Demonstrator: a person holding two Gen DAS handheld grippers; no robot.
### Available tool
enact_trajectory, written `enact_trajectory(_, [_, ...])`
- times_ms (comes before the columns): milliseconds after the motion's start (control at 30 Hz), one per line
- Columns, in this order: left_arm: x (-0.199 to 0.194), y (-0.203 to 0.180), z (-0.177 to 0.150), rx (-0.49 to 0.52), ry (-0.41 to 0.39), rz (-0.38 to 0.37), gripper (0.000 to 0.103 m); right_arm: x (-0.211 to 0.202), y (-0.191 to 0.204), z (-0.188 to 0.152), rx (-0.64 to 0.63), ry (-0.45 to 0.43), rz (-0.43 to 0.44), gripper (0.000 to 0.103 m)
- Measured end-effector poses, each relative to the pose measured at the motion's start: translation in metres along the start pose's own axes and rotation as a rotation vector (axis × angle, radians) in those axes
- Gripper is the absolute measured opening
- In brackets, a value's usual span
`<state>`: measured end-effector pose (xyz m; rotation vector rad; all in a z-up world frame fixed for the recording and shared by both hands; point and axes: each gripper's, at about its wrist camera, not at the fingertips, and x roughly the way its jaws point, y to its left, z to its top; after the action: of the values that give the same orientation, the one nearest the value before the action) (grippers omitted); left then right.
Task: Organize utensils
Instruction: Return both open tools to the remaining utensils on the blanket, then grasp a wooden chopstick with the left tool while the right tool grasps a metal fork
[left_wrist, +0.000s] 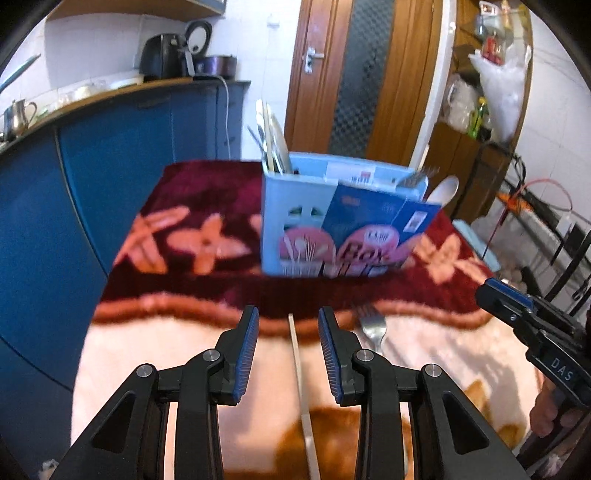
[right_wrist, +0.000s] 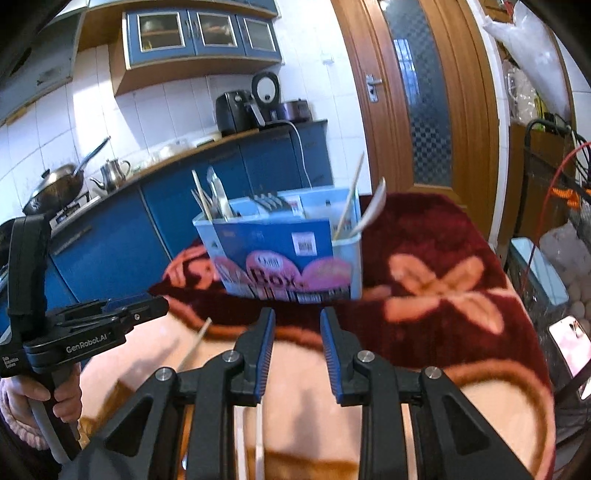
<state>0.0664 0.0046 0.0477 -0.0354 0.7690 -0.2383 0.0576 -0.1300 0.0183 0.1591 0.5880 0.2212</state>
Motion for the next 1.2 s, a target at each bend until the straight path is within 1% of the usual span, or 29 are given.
enact_trajectory(133, [0.016, -0.001, -0.006, 0.002, 0.062, 0.002, 0.034, 0.005, -0.005, -0.009, 0.013, 0.030, -0.004, 0.031])
enact_trajectory(267, [0.031, -0.004, -0.010, 0.013, 0.112, 0.023, 0.034, 0.010, -0.011, -0.016, 0.025, 0.057, -0.007, 0.032])
enact_trajectory(467, [0.049, -0.006, -0.011, 0.016, 0.190, -0.009, 0.034, 0.015, -0.021, -0.021, 0.050, 0.079, -0.006, 0.034])
enact_trajectory(533, [0.053, -0.007, -0.010, 0.013, 0.208, -0.016, 0.032, 0.016, -0.024, -0.023, 0.057, 0.085, -0.007, 0.034])
enact_trajectory(600, [0.059, -0.006, -0.009, 0.006, 0.231, -0.020, 0.023, 0.016, -0.026, -0.024, 0.061, 0.087, -0.006, 0.035])
enact_trajectory(667, [0.062, -0.005, -0.007, -0.003, 0.247, -0.017, 0.021, 0.017, -0.028, -0.024, 0.064, 0.088, -0.006, 0.035])
enact_trajectory(767, [0.065, -0.003, -0.006, -0.033, 0.260, -0.023, 0.017, 0.019, -0.029, -0.025, 0.070, 0.093, -0.008, 0.035])
enact_trajectory(900, [0.065, 0.004, -0.005, -0.063, 0.262, -0.030, 0.007, 0.020, -0.028, -0.026, 0.069, 0.099, -0.004, 0.035])
enact_trajectory(1033, [0.063, 0.007, -0.008, -0.087, 0.250, -0.050, 0.006, 0.020, -0.024, -0.025, 0.058, 0.104, -0.002, 0.036])
enact_trajectory(1200, [0.054, 0.023, -0.013, -0.175, 0.199, -0.108, 0.005, 0.023, -0.019, -0.023, 0.049, 0.114, 0.000, 0.036])
